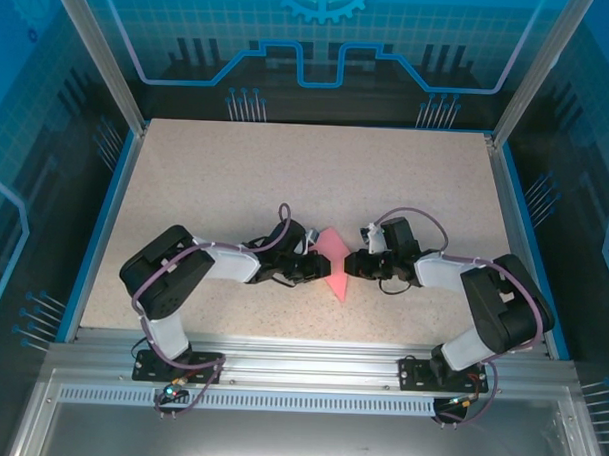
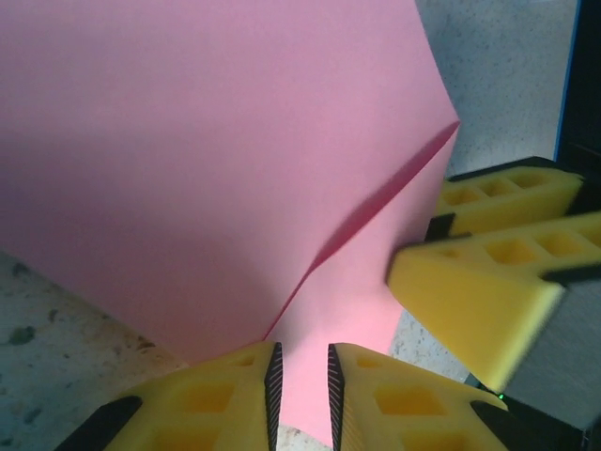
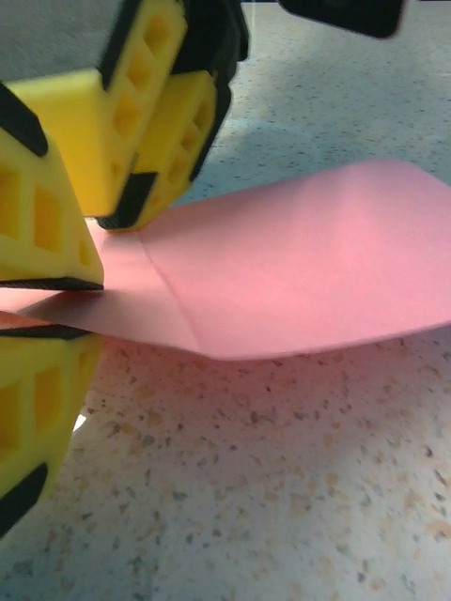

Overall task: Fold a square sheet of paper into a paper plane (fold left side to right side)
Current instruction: Fold the wing for the fifth time at the center of the table.

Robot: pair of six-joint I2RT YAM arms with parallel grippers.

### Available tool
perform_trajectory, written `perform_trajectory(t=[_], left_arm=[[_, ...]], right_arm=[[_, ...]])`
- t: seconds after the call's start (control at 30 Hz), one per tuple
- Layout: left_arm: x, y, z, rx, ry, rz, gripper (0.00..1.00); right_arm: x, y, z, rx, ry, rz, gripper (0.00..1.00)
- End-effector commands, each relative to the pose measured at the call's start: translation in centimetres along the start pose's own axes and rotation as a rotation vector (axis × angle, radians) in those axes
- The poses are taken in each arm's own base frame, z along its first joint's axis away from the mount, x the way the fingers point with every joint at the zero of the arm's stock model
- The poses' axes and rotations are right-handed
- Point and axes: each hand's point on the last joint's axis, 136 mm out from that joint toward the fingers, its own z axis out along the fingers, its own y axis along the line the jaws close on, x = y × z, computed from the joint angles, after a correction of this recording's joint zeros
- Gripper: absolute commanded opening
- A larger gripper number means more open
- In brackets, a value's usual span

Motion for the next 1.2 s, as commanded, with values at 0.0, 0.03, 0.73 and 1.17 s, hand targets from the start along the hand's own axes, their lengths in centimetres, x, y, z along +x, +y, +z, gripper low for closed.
perform_trajectory(t=[0.0,0.03,0.73,1.17], left_arm=[[0.3,1.6,0.7,-0.045,0.006,-0.037,0.24],[0.2,1.8,0.7,-0.050,0.003,-0.037,0.23],[-3.1,1.7,2.3,-0.089,0.007,-0.007,0.21],[-2.9,2.1,2.5,-0.097,0.012,-0.012,0.20]], right_arm=[[2.1,0.2,-0.1,0.000,0.058,-0.026,0.22],[2.4,0.1,0.0,0.003,0.065,-0.026,0.22],[4.8,-0.3,-0.1,0.076,0.127,-0.030,0.19],[6.5,-1.4,-0.6,0.150,0.180,-0.029,0.15]])
